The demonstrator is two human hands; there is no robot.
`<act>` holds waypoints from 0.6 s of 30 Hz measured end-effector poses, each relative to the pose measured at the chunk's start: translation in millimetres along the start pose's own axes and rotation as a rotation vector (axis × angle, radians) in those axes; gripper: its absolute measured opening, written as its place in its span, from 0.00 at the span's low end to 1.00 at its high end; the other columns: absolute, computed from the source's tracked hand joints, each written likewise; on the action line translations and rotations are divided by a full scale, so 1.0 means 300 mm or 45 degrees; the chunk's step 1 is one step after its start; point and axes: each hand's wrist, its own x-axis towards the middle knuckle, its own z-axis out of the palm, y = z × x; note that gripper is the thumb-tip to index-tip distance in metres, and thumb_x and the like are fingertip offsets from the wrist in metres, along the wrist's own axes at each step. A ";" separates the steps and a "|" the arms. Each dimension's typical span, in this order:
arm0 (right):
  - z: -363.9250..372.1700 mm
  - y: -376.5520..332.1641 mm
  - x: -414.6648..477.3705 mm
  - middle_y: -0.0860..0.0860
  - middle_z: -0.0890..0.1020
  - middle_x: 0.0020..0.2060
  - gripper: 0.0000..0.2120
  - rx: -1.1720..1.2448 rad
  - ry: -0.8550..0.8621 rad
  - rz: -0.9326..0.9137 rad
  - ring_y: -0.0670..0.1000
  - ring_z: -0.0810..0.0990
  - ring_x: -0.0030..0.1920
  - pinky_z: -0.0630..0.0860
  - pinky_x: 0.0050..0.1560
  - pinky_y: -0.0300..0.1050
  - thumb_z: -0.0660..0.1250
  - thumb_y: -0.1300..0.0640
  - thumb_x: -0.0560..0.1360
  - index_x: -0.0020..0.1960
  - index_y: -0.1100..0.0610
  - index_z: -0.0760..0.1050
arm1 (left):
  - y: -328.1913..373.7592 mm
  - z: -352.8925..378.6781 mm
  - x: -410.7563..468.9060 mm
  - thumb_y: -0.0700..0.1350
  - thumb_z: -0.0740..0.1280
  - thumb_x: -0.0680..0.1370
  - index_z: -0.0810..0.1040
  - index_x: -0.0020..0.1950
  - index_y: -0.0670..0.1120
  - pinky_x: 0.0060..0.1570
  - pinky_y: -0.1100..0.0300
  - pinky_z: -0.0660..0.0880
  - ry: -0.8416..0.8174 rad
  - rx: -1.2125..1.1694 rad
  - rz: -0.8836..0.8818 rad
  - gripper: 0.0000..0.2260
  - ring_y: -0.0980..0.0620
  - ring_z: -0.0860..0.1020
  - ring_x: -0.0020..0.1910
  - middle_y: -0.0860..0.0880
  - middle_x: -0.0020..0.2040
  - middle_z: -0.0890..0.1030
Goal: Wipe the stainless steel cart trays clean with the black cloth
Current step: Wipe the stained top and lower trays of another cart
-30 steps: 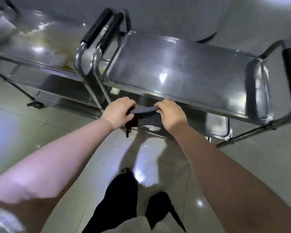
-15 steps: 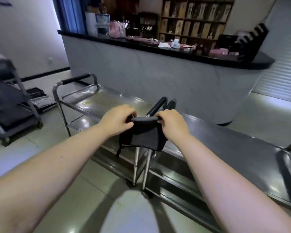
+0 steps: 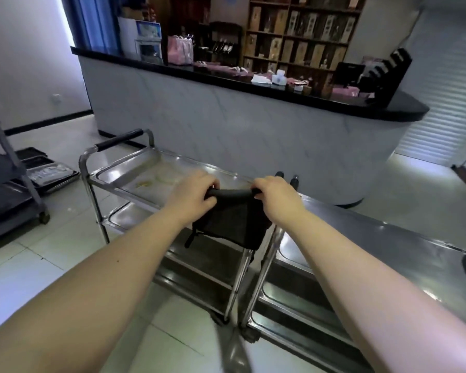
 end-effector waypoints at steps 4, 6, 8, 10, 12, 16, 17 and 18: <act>0.008 0.059 0.085 0.57 0.78 0.52 0.06 -0.083 -0.005 0.064 0.60 0.73 0.54 0.70 0.48 0.52 0.61 0.61 0.80 0.54 0.57 0.75 | -0.055 0.065 0.139 0.39 0.71 0.70 0.78 0.48 0.47 0.46 0.53 0.71 -0.043 -0.058 0.071 0.08 0.47 0.74 0.47 0.50 0.45 0.76; 0.002 0.125 0.133 0.56 0.78 0.53 0.07 -0.107 -0.021 0.054 0.59 0.73 0.56 0.69 0.50 0.52 0.61 0.60 0.80 0.56 0.57 0.75 | -0.076 0.102 0.225 0.37 0.71 0.69 0.78 0.47 0.46 0.44 0.55 0.69 -0.042 -0.053 0.132 0.10 0.47 0.75 0.46 0.49 0.44 0.76; -0.004 0.193 0.187 0.55 0.78 0.53 0.08 -0.135 -0.019 0.036 0.58 0.73 0.56 0.70 0.52 0.51 0.61 0.60 0.80 0.57 0.56 0.75 | -0.085 0.133 0.309 0.36 0.71 0.68 0.78 0.48 0.45 0.44 0.57 0.66 -0.058 -0.018 0.214 0.11 0.46 0.74 0.46 0.48 0.44 0.76; -0.018 0.251 0.258 0.54 0.77 0.54 0.08 -0.151 -0.029 0.051 0.57 0.72 0.57 0.71 0.53 0.51 0.60 0.60 0.80 0.57 0.56 0.75 | -0.094 0.153 0.403 0.36 0.72 0.68 0.78 0.49 0.43 0.44 0.58 0.65 -0.074 0.021 0.261 0.11 0.45 0.74 0.47 0.47 0.45 0.76; -0.042 0.296 0.351 0.54 0.77 0.55 0.08 -0.143 -0.008 0.064 0.57 0.72 0.58 0.71 0.54 0.52 0.60 0.59 0.81 0.57 0.56 0.75 | -0.109 0.146 0.510 0.36 0.72 0.69 0.78 0.49 0.43 0.43 0.58 0.65 -0.064 0.045 0.281 0.10 0.44 0.75 0.46 0.46 0.44 0.77; -0.093 0.359 0.568 0.52 0.77 0.54 0.07 -0.070 0.120 0.115 0.54 0.71 0.58 0.68 0.50 0.47 0.59 0.59 0.82 0.57 0.54 0.75 | -0.170 0.095 0.737 0.39 0.71 0.72 0.79 0.51 0.44 0.43 0.58 0.67 0.089 0.054 0.299 0.08 0.48 0.75 0.46 0.48 0.46 0.78; -0.099 0.365 0.618 0.52 0.76 0.55 0.08 -0.061 0.156 0.124 0.53 0.71 0.58 0.67 0.50 0.46 0.59 0.59 0.82 0.57 0.54 0.75 | -0.191 0.083 0.783 0.39 0.71 0.72 0.79 0.50 0.45 0.43 0.57 0.68 0.114 0.052 0.309 0.08 0.48 0.75 0.46 0.48 0.46 0.78; -0.101 0.368 0.668 0.51 0.77 0.55 0.08 -0.061 0.184 0.136 0.53 0.71 0.58 0.67 0.50 0.45 0.59 0.59 0.82 0.58 0.53 0.75 | -0.217 0.077 0.828 0.40 0.71 0.72 0.79 0.50 0.45 0.44 0.56 0.70 0.143 0.042 0.324 0.08 0.48 0.75 0.45 0.49 0.45 0.78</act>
